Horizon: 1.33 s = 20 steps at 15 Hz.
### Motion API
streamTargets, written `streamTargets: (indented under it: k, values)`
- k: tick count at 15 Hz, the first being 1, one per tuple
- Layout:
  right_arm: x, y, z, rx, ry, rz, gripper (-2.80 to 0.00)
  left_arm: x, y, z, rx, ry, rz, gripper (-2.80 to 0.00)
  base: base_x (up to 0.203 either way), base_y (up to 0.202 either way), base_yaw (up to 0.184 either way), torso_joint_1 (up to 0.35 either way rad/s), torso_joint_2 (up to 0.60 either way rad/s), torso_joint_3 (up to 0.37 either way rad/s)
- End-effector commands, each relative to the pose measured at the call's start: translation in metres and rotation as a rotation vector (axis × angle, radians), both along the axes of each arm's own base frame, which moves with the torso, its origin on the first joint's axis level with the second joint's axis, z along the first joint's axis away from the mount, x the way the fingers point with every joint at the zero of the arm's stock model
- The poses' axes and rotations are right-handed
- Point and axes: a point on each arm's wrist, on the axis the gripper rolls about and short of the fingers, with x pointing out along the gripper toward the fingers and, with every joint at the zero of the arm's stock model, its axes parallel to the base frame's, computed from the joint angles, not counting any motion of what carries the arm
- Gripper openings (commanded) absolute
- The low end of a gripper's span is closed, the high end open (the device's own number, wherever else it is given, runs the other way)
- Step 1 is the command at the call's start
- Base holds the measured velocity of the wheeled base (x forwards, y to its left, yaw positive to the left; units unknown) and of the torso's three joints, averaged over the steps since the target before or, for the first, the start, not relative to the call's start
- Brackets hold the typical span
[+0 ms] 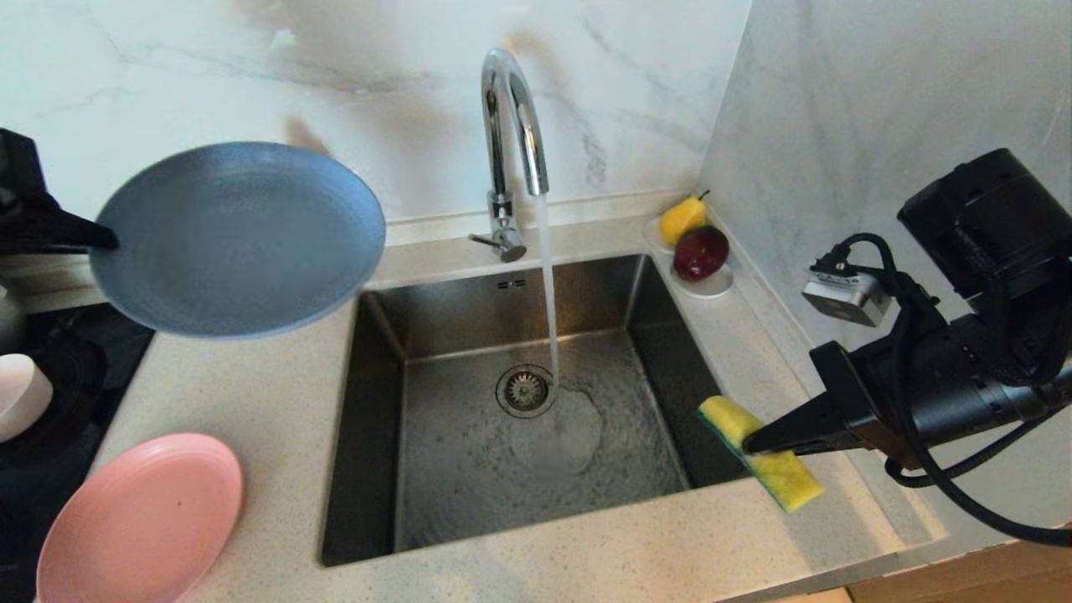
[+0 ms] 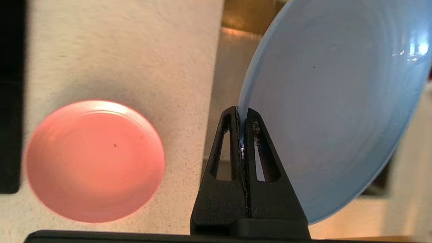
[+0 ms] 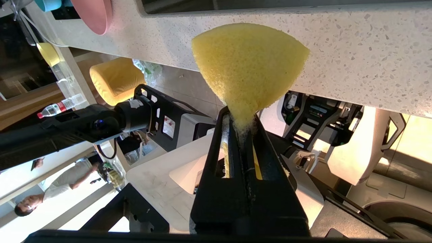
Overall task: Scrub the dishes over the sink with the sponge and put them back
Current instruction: Wash the plate
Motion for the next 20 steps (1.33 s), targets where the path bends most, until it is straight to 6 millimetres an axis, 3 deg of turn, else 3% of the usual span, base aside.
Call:
streamTargets:
  k: [1,4,12,20]
  values:
    - [0.001,0.0,-0.002,0.0,0.011,-0.001,-2.8,0.017,-0.023,-0.022,0.028,0.068,-0.064,-2.8,0.0,0.0,0.0,0.0,0.0,0.0]
    - [0.0,0.0,-0.001,0.001,0.01,0.0,-2.8,0.034,-0.049,-0.05,0.078,0.107,-0.101,-2.8,0.0,0.0,0.0,0.0,0.0,0.0]
    - [0.004,0.002,-0.006,0.002,0.029,0.008,-2.8,0.088,-0.128,-0.101,0.101,0.134,-0.148,-2.8,0.0,0.0,0.0,0.0,0.0,0.0]
    - [0.008,0.004,-0.008,0.011,0.011,0.008,-2.8,0.111,-0.173,-0.122,0.082,0.108,-0.181,-2.8,0.0,0.0,0.0,0.0,0.0,0.0]
